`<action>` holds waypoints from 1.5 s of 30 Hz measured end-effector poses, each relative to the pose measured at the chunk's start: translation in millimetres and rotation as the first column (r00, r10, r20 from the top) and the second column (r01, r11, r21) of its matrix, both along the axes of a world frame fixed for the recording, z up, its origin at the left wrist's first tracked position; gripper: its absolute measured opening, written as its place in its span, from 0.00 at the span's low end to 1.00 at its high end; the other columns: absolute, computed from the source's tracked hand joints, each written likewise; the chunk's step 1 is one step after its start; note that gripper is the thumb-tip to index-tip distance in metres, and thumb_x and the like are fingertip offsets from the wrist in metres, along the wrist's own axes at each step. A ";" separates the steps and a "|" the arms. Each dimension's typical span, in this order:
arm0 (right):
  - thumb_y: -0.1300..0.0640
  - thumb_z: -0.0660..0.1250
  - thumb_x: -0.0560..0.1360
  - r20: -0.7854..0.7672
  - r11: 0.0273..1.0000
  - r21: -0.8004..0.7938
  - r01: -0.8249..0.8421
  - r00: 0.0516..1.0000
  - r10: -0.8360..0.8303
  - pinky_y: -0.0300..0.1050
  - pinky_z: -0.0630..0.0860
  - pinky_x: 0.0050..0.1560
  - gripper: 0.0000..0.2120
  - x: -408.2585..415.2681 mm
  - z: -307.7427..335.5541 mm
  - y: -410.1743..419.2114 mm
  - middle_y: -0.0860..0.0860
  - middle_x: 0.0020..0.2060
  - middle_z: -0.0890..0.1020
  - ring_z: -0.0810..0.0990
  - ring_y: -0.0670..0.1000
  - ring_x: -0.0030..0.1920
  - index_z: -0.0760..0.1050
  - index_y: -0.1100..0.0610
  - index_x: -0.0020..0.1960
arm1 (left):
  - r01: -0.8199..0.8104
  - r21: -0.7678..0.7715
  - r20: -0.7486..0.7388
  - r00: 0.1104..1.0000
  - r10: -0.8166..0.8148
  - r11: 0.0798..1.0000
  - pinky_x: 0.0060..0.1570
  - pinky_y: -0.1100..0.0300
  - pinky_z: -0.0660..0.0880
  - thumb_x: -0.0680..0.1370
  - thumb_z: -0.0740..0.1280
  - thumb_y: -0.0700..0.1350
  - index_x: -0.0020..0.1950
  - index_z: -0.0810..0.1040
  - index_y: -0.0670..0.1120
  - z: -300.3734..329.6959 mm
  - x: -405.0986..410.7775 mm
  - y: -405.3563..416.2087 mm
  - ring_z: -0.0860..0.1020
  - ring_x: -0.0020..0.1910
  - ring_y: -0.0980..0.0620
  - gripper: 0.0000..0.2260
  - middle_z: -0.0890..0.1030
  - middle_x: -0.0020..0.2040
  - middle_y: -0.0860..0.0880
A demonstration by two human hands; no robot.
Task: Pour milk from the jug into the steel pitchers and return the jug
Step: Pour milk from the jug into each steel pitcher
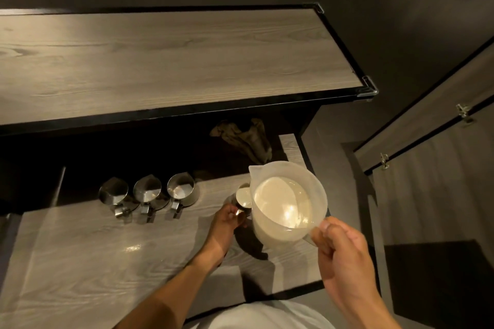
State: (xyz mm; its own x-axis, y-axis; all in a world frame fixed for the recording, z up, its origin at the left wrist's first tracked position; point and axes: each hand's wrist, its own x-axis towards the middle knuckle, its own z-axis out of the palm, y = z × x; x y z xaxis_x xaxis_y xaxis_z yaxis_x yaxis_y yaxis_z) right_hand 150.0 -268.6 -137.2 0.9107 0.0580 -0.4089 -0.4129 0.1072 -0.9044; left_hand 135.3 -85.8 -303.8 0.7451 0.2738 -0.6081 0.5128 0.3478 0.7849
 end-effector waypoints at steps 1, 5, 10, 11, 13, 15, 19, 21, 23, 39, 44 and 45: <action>0.68 0.55 0.75 0.002 1.000 0.009 -0.001 1.000 0.001 0.45 0.64 0.38 0.26 0.7 2.6 0.1 0.51 0.24 0.65 0.63 0.48 0.30 0.66 0.53 0.20 | 0.000 0.006 -0.010 1.000 0.000 1.000 0.62 0.39 0.73 0.77 0.67 0.36 0.42 0.79 0.46 -3.0 -0.3 -0.6 0.82 0.51 0.44 0.07 0.85 0.48 0.45; 0.68 0.55 0.75 0.023 1.000 0.022 0.008 1.000 -0.008 0.44 0.65 0.38 0.25 4.2 10.1 2.0 0.50 0.23 0.66 0.64 0.47 0.30 0.66 0.54 0.21 | 0.015 0.084 -0.019 1.000 -0.013 0.996 0.61 0.42 0.74 0.76 0.67 0.37 0.40 0.78 0.44 -8.7 -0.2 -2.4 0.79 0.56 0.41 0.05 0.83 0.50 0.43; 0.70 0.54 0.74 0.086 0.999 0.046 -0.026 0.996 0.022 0.40 0.65 0.31 0.22 9.2 18.8 7.5 0.52 0.24 0.63 0.62 0.47 0.29 0.63 0.56 0.23 | -0.008 0.256 -0.004 1.000 0.009 0.967 0.42 0.70 0.75 0.74 0.70 0.36 0.41 0.73 0.40 -5.6 -2.6 -0.8 0.77 0.46 0.52 0.06 0.74 0.52 0.43; 0.69 0.54 0.74 0.096 0.998 0.046 -0.036 0.995 0.031 0.40 0.65 0.31 0.21 10.1 19.9 8.8 0.52 0.25 0.62 0.62 0.48 0.29 0.63 0.56 0.23 | -0.018 0.285 -0.010 1.000 0.021 0.958 0.42 0.69 0.75 0.74 0.71 0.39 0.43 0.74 0.42 -8.2 -7.2 2.0 0.78 0.48 0.50 0.07 0.74 0.52 0.43; 0.69 0.54 0.74 0.112 0.997 0.051 -0.060 0.992 0.054 0.38 0.65 0.31 0.22 11.0 22.6 12.6 0.52 0.25 0.62 0.62 0.47 0.29 0.63 0.55 0.23 | -0.092 0.348 -0.026 0.994 0.108 0.933 0.42 0.64 0.73 0.75 0.70 0.43 0.47 0.74 0.44 -9.9 -23.1 12.7 0.78 0.51 0.43 0.06 0.76 0.52 0.41; 0.69 0.54 0.73 0.129 0.995 0.065 -0.075 0.989 0.066 0.37 0.65 0.30 0.23 12.0 25.4 15.8 0.51 0.24 0.62 0.62 0.47 0.29 0.63 0.53 0.22 | -0.260 0.442 -0.048 0.949 0.312 0.858 0.41 0.63 0.70 0.78 0.67 0.44 0.53 0.72 0.41 -3.6 -41.1 25.3 0.76 0.50 0.43 0.08 0.75 0.53 0.42; 0.69 0.55 0.74 0.125 0.991 0.090 -0.096 0.989 0.084 0.42 0.64 0.36 0.25 10.0 25.4 23.1 0.50 0.23 0.62 0.61 0.49 0.31 0.63 0.53 0.21 | -0.494 0.514 0.003 0.818 0.575 0.701 0.53 0.57 0.68 0.78 0.67 0.41 0.64 0.67 0.39 11.1 -57.8 51.7 0.72 0.53 0.48 0.17 0.64 0.61 0.46; 0.69 0.54 0.74 0.126 0.991 0.091 -0.096 0.988 0.085 0.43 0.63 0.37 0.24 9.1 23.5 25.8 0.49 0.23 0.62 0.61 0.48 0.31 0.62 0.52 0.21 | -0.474 0.491 0.026 0.847 0.531 0.731 0.54 0.57 0.68 0.78 0.67 0.42 0.66 0.67 0.40 8.5 -52.2 60.6 0.73 0.54 0.48 0.19 0.66 0.63 0.44; 0.70 0.54 0.73 0.124 0.990 0.087 -0.110 0.987 0.098 0.43 0.63 0.37 0.23 8.2 20.9 26.8 0.49 0.23 0.62 0.61 0.48 0.30 0.62 0.53 0.22 | -0.416 0.519 0.010 0.876 0.482 0.746 0.54 0.55 0.69 0.78 0.67 0.43 0.65 0.69 0.40 2.7 -43.1 66.8 0.74 0.55 0.46 0.18 0.70 0.62 0.42; 0.67 0.57 0.74 0.077 0.993 0.066 -0.101 0.992 0.096 0.44 0.64 0.38 0.21 1.4 13.1 15.3 0.51 0.25 0.62 0.62 0.48 0.31 0.62 0.55 0.24 | -0.357 0.302 0.025 0.930 0.367 0.884 0.48 0.53 0.75 0.81 0.60 0.43 0.49 0.77 0.45 8.2 -44.2 59.4 0.77 0.44 0.46 0.07 0.79 0.44 0.43; 0.64 0.59 0.76 0.012 0.992 0.032 -0.119 0.993 0.119 0.45 0.65 0.40 0.22 -1.7 11.2 6.9 0.51 0.25 0.65 0.63 0.49 0.31 0.65 0.54 0.24 | -0.344 0.241 0.068 0.939 0.338 0.907 0.49 0.53 0.73 0.81 0.60 0.40 0.44 0.75 0.42 42.4 -73.4 50.9 0.78 0.47 0.43 0.08 0.77 0.39 0.44; 0.64 0.59 0.76 0.005 0.992 0.023 -0.127 0.992 0.127 0.45 0.65 0.40 0.22 -2.8 10.5 5.8 0.51 0.25 0.65 0.63 0.49 0.31 0.66 0.55 0.24 | -0.333 0.228 0.089 0.943 0.321 0.915 0.50 0.51 0.73 0.81 0.60 0.40 0.43 0.75 0.41 49.7 -78.4 47.2 0.77 0.46 0.42 0.09 0.77 0.38 0.44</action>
